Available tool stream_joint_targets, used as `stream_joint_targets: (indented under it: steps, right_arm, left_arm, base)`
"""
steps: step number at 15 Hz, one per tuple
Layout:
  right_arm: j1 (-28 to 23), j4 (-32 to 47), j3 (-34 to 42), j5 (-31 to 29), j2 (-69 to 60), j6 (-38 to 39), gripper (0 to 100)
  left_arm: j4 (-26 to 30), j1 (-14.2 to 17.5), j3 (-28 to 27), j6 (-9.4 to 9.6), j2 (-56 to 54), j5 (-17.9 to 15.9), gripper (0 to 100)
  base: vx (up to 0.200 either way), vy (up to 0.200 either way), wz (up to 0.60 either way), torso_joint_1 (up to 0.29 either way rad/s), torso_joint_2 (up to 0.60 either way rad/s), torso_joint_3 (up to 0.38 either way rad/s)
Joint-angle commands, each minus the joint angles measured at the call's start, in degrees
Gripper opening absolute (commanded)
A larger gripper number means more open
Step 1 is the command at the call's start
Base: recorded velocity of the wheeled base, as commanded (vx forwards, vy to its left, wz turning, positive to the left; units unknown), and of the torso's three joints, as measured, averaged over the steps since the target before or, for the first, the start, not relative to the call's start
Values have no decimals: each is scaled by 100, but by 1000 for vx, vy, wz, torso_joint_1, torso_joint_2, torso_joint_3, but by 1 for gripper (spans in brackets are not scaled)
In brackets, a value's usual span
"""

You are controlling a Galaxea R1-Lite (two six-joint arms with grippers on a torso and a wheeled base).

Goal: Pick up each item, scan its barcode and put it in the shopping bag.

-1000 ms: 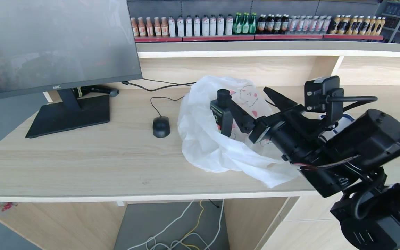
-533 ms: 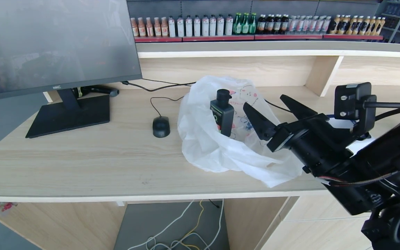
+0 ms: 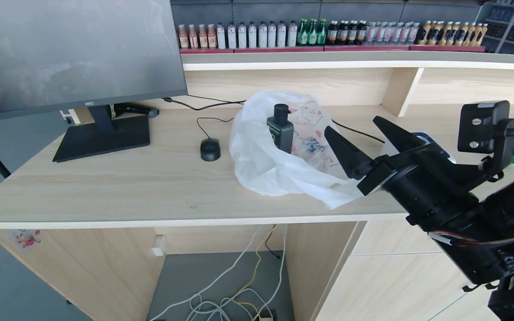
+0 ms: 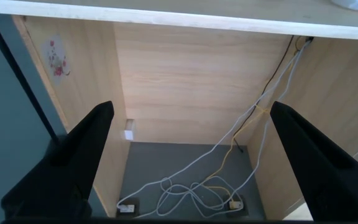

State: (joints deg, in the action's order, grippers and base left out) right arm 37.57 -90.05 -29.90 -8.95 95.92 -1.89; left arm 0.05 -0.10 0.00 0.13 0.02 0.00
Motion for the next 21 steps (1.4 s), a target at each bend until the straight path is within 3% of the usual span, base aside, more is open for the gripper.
stream_joint_targets:
  steps: [1, 12, 21]
  right_arm:
    - [-4, 5, 11, -2, -11, -4, 100]
    - [5, 5, 11, 7, -187, 13, 100]
    - [57, 5, 565, 7, -548, -40, 100]
  left_arm:
    - [-5, 1, 0, -22, -2, 0, 100]
    - [-5, 10, 0, -57, -2, 0, 100]
    - [-5, 10, 0, -66, -2, 0, 100]
  base:
    - [0, 0, 0, 0, 0, 0]
    - [0, -182, 0, 2, 2, 2]
    - [0, -200, 0, 1, 0, 4]
